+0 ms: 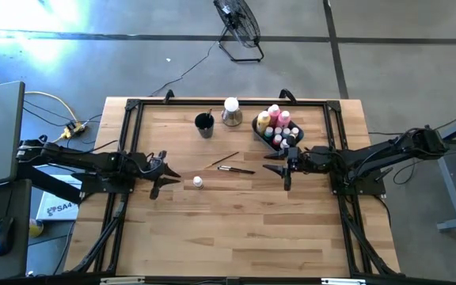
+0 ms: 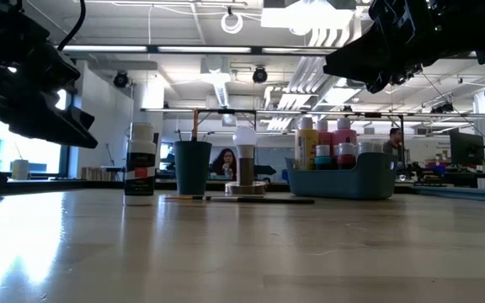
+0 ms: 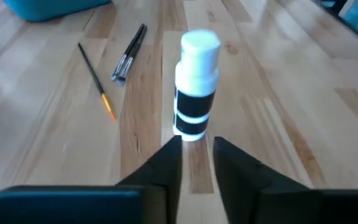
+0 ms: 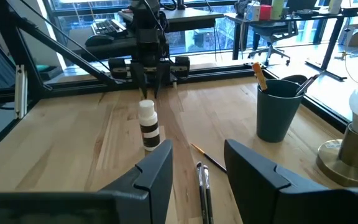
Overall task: Pick & Place Paint Supplies
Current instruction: Adjust the small white paint bottle
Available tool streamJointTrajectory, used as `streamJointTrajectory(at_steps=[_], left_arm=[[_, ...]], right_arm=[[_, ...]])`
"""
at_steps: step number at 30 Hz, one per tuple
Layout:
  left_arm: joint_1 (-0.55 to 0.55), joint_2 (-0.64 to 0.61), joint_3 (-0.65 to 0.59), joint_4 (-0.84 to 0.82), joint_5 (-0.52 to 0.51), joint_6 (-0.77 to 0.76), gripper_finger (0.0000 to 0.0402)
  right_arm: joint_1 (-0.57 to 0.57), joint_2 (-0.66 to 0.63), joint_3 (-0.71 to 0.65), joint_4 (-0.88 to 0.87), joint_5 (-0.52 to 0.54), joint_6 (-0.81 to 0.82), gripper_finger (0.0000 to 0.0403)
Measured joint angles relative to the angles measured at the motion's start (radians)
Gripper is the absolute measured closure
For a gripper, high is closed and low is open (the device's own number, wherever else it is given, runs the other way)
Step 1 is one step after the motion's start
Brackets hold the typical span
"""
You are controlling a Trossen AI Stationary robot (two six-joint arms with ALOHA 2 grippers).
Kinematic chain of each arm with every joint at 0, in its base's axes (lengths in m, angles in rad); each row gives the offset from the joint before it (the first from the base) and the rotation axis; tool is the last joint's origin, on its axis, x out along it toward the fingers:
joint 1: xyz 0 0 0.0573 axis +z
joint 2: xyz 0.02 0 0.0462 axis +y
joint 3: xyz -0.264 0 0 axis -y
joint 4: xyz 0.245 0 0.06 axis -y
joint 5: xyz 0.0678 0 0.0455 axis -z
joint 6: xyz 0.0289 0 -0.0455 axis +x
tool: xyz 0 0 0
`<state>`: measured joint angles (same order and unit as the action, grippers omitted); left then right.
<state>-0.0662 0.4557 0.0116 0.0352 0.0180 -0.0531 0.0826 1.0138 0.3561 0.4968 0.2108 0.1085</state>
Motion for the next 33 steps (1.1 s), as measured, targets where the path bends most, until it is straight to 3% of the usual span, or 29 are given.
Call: streamJointTrajectory(at_steps=[9,26,33], left_arm=[[0.000,0.000,0.004,-0.035,-0.009,-0.004,0.0378],[0.000,0.001,0.004,0.043,0.025,0.152,0.0386],[0.000,0.089,0.004,0.131,0.029,0.139,0.0399]], right_arm=[[0.000,0.000,0.000,-0.001,0.000,0.000,0.0265],[0.000,0.000,0.000,-0.001,0.049,0.000,0.0265],[0.000,0.000,0.000,-0.001,0.049,0.000,0.0265]])
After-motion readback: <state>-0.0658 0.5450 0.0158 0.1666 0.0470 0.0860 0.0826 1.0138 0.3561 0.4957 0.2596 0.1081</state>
